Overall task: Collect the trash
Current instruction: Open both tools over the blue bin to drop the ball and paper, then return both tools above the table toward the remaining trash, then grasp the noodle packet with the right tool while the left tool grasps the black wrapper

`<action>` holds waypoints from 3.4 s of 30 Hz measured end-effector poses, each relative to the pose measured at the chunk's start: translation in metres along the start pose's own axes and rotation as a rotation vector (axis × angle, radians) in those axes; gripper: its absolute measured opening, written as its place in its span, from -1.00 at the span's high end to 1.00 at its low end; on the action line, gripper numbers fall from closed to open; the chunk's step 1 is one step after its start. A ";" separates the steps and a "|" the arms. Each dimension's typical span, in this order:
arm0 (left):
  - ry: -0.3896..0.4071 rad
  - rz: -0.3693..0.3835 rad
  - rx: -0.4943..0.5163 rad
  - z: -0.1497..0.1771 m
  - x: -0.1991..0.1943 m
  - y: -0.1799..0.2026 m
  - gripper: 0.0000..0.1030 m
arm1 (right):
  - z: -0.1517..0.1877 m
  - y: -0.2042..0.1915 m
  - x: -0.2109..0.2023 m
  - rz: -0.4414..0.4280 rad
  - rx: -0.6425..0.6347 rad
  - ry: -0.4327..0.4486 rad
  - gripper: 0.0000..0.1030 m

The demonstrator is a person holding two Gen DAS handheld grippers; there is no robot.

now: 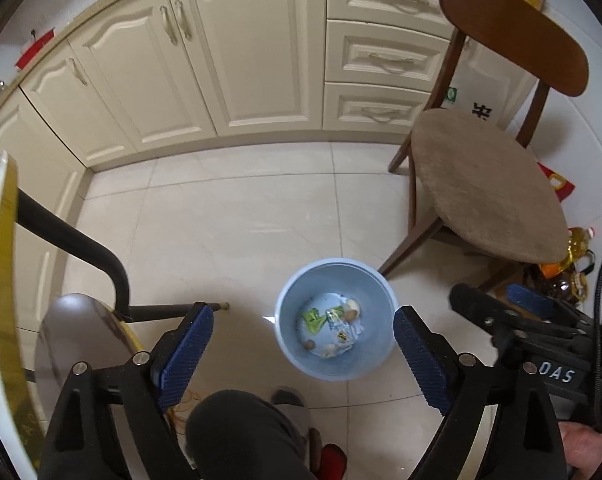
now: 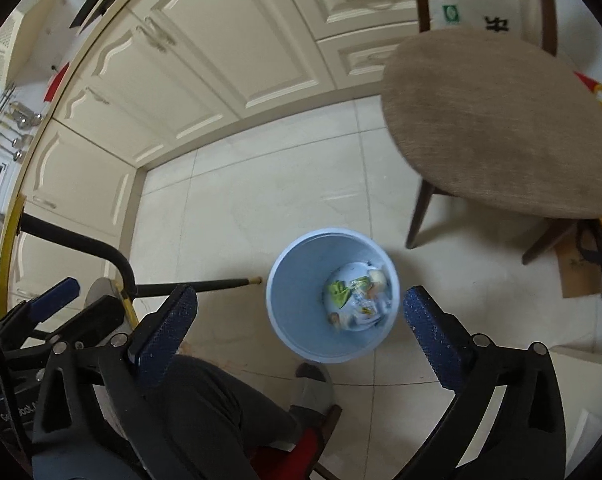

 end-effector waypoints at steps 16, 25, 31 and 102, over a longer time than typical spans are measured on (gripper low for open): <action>0.230 0.096 -0.069 0.089 -0.147 -0.052 -0.87 | -0.010 -0.065 -0.088 -0.013 -0.081 0.154 -1.00; 0.410 0.029 -0.166 0.167 -0.247 -0.120 -0.98 | 0.006 -0.169 -0.151 -0.055 -0.252 0.284 -1.00; 0.495 -0.058 -0.257 0.237 -0.307 -0.166 -0.98 | 0.028 -0.252 -0.184 -0.120 -0.387 0.346 -1.00; 0.337 -0.252 -0.755 0.330 -0.258 -0.401 -0.97 | 0.136 -0.545 0.038 -0.100 -0.954 0.037 -0.57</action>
Point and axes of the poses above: each gripper's, at about its wrist camera, not at the fingertips, and x roughly the way its jaws point, y to its right, z to its underside, the point moved 7 cm from there along x, roughly the way its jaws point
